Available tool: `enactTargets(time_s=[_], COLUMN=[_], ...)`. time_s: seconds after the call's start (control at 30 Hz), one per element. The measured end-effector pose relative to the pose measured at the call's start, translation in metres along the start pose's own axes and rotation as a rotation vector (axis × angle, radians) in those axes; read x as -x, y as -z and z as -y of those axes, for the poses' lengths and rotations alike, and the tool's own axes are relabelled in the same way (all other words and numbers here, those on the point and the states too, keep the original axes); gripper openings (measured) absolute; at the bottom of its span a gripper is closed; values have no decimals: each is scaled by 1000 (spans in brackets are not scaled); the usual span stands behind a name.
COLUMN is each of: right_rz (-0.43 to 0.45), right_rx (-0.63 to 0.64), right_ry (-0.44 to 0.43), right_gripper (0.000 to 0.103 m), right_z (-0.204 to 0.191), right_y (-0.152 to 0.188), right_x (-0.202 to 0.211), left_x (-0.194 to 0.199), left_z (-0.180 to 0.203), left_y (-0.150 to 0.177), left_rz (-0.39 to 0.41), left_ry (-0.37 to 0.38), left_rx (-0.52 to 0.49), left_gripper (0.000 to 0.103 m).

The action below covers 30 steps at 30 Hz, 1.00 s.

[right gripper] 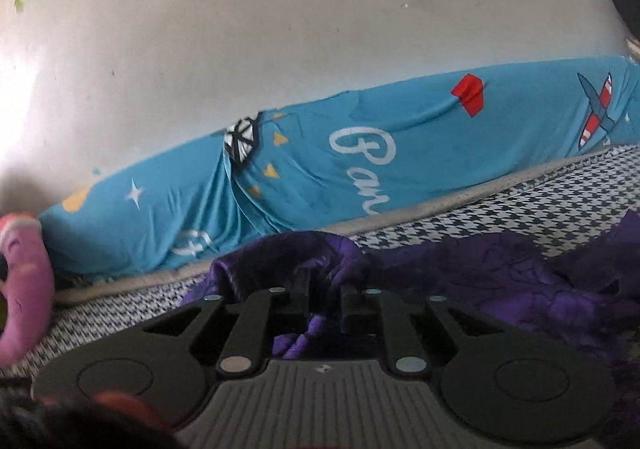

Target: Fold clothes

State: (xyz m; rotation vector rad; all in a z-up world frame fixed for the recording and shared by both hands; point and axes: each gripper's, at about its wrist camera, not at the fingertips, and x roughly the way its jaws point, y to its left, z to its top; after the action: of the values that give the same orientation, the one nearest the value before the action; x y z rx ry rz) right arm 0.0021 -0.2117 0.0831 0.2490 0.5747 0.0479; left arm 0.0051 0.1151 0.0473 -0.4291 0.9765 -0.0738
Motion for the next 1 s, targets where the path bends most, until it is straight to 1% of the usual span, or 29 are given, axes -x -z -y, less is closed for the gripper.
enactTargets(time_s=[0.03, 0.07, 0.13, 0.17, 0.2, 0.27, 0.33, 0.4, 0.53, 0.6, 0.7, 0.77, 0.83, 0.9, 1.0], right_rz=[-60, -110, -145, -151, -139, -82, -42, 2, 54, 71, 103, 103, 85, 54, 37], right_rx=[5, -19, -81, -78, -54, 5, 65, 85, 168, 218, 307, 364, 399, 443, 521], right_ry=[-6, -1, -4, -3, 12, 51, 69, 37, -106, -164, -217, -258, -286, -296, -276], right_gripper=[23, 23, 30, 32, 34, 35, 35, 35, 35, 35, 35, 35, 35, 35, 35], right_z=[3, 9, 21, 24, 23, 22, 23, 24, 13, 1, -22, -39, -52, -66, -83], right_y=[1, 3, 5, 5, 5, 6, 4, 1, 1, 3, 9, 12, 19, 27, 39], right_x=[-4, -8, -11, -10, -5, 9, 21, 25, 36, 36, 31, 23, 17, 6, -7], left_x=[-3, -7, -13, -14, -16, -20, -21, -22, -25, -27, -28, -26, -23, -21, -20], left_z=[4, 7, 14, 17, 19, 22, 23, 23, 22, 21, 18, 15, 11, 7, 2], left_y=[1, 3, 6, 7, 8, 9, 9, 8, 6, 4, 3, 1, -1, -2, -4], left_rz=[-11, -22, -42, -46, -48, -52, -53, -47, -35, -33, -25, -14, -6, -2, -8], left_ry=[7, 14, 26, 26, 22, 17, 18, 13, -7, -12, -33, -45, -50, -52, -55], left_rx=[-5, -10, -21, -29, -39, -47, -41, -29, 5, 23, 38, 50, 65, 77, 91], left_gripper=[99, 99, 99, 99, 99, 99, 99, 99, 99, 99, 99, 99, 99, 99, 99])
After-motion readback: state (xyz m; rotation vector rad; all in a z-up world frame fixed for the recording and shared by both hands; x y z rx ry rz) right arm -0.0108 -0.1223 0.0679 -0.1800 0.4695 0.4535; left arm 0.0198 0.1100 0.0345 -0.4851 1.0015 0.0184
